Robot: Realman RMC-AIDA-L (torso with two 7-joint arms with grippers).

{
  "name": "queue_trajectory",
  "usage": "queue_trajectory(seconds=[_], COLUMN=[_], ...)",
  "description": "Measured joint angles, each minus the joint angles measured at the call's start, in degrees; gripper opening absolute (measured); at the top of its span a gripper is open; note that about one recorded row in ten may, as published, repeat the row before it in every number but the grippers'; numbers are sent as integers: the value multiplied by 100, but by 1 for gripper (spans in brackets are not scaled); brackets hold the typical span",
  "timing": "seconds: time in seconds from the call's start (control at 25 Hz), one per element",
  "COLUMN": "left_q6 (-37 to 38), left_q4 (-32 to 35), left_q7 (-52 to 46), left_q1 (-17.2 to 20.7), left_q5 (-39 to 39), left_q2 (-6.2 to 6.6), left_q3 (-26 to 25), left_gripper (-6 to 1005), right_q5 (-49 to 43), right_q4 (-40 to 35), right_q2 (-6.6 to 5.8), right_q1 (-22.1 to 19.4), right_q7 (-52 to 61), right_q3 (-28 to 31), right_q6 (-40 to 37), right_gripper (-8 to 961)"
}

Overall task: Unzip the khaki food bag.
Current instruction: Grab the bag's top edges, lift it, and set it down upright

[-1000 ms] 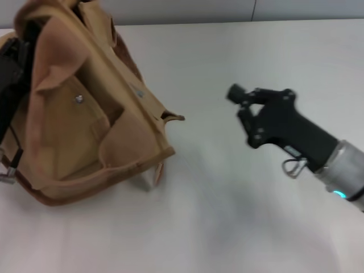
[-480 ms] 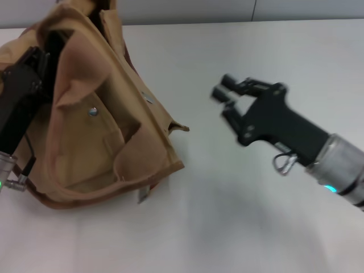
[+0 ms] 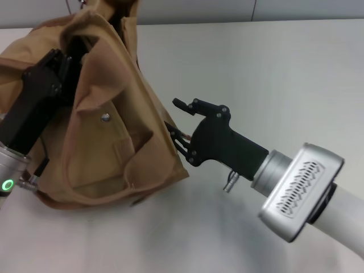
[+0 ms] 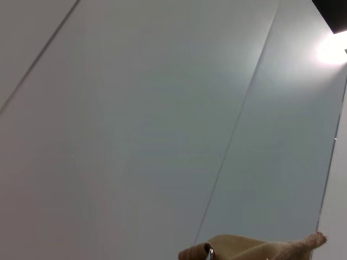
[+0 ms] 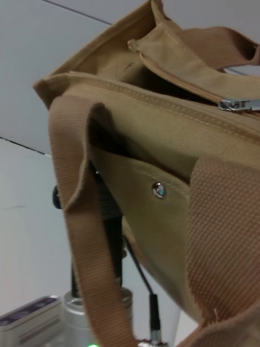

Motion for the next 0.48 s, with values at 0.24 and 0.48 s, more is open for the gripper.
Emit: queue_trajectory(seconds=[0.24, 0.48], left_q6=[-30, -30], left_q4=[-64, -70], left_q7=[2, -9], left_q1=[-73, -78], left_q5=[143, 223], left_q2=[0, 0], left_q3=[-16, -40], left_gripper=[77, 78], right_q5=[-21, -35], right_q4=[289, 566], right_q2=[0, 0], right_q1=[101, 158], right_q7=[-405, -1042], right_q3=[364, 439], right_q6=[498, 776], right_gripper=[407, 406])
